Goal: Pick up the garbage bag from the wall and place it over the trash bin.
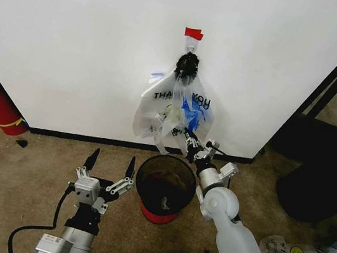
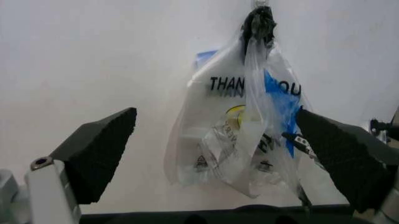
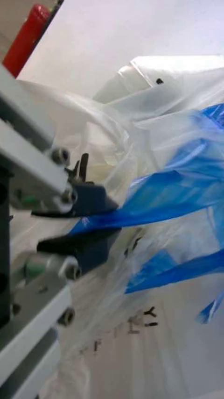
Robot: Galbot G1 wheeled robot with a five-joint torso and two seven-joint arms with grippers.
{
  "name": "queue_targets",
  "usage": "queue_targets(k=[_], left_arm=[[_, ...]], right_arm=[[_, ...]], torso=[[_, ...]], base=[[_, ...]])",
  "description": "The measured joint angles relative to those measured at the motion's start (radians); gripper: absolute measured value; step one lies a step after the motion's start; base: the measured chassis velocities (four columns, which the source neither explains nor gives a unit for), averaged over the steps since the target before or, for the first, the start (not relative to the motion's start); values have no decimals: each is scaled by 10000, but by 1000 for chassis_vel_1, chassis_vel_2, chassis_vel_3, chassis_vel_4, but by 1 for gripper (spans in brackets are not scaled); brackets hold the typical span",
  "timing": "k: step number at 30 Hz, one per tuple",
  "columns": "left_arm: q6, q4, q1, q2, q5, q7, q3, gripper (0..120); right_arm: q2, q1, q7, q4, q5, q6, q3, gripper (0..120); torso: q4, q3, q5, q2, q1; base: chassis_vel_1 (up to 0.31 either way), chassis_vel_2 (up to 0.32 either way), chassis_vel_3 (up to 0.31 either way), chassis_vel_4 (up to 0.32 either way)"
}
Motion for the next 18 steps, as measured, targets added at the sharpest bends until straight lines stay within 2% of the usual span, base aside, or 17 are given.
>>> queue_targets(k=[1, 5, 8, 10, 11, 12, 14, 15, 17, 18], left_arm=[[22, -33, -16, 35, -69, -3, -1, 100], [304, -332, -232, 386, -985, -27, -77, 100], [1024, -885, -657, 1019, -2970, -142, -123, 100], [1048, -905, -677, 1048, -3058, -146, -125, 100], [1610, -1144, -1188, 1591, -4617, -268, -138, 100], [1993, -1184, -1578, 1883, -5661, -356, -139, 100], [2689, -1207, -2346, 2346, -7586, -571, -124, 100], [3115, -1211, -2956, 2595, -8920, -795, -90, 100], [3607, -1211, -3911, 2916, -10747, -1124, 2, 100], [3607, -1211, -3911, 2916, -10747, -1124, 2, 100]], right_arm=[[0, -9, 57, 50, -276, 73, -41, 0], [-28, -105, 311, 228, -2320, 661, -206, 0], [-135, -383, 396, 447, -4930, 1352, -348, 0], [-138, -394, 396, 455, -5022, 1375, -351, 0], [-186, -597, 395, 637, -6572, 1732, -409, 0], [-190, -730, 393, 775, -7454, 1917, -433, 0], [-161, -918, 394, 1009, -8546, 2135, -499, 0], [-83, -1014, 408, 1123, -9150, 2236, -581, 0], [104, -1077, 436, 1148, -9981, 2387, -679, 0], [104, -1077, 436, 1148, -9981, 2387, -679, 0]], torso=[[2, 0, 0, 0, 0], [3, 0, 0, 0, 0], [3, 0, -1, 0, 0], [3, 0, -1, 0, 0], [1, 0, 2, 0, 0], [-1, 0, -1, 0, 0], [0, 0, -2, 0, 0], [-1, 0, -2, 0, 0], [-2, 0, -1, 0, 0], [-2, 0, -1, 0, 0]], base=[[0, 0, 0, 0], [0, 0, 0, 0], [0, 0, 0, 0], [0, 0, 0, 0], [0, 0, 0, 0], [0, 0, 0, 0], [0, 0, 0, 0], [0, 0, 0, 0], [0, 0, 0, 0], [0, 0, 0, 0]])
